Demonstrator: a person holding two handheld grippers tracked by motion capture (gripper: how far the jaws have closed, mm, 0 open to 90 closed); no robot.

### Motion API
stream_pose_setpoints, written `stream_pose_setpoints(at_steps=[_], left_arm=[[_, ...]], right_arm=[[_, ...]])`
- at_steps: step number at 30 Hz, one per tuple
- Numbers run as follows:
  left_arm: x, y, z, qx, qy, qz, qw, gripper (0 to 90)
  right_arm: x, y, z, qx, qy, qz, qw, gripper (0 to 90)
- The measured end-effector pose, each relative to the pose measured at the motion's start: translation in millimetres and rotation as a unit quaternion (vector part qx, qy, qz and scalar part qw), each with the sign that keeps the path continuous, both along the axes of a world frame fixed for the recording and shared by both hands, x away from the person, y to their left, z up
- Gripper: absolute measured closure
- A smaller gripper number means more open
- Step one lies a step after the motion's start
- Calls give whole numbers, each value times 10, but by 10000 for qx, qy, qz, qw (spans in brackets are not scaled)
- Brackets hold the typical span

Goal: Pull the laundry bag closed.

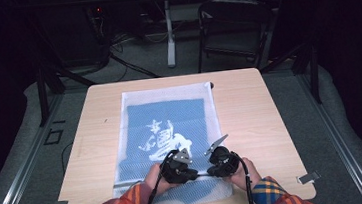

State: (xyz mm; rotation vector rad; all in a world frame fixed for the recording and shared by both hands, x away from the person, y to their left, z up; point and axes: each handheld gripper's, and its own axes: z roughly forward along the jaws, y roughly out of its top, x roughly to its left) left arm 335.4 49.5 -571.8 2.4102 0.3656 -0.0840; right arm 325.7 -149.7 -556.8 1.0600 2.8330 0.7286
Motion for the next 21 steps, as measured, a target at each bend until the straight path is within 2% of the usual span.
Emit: stream_pose_setpoints(at_steps=[4,6,7,8,10,14,18,21], left_arm=[[1,5,5,16,14,-15,10000,829],[10,17,15,92,7,-21,10000,829],[16,28,11,42,39,-21,10000,829],[20,41,19,104,36,-21,9999,829],[26,72,13,25,104,-3,9999,829],[31,94,25,111,105,7,9999,828],[35,112,19,35,176,7,9998,828],[26,125,29,116,148,8,9998,828]], right_arm=[[-1,-5,0,-6,1,-1,10000,890],[-3,-5,-1,12,5,-8,10000,890],[-2,-7,2,-2,13,14,10000,890],[-1,-10,3,-23,12,14,10000,890],[-6,-12,3,-29,4,-12,10000,890],[-5,-16,5,-34,17,-6,10000,889],[-10,-20,1,-4,21,-40,10000,889],[-13,-23,0,13,41,-54,10000,890]])
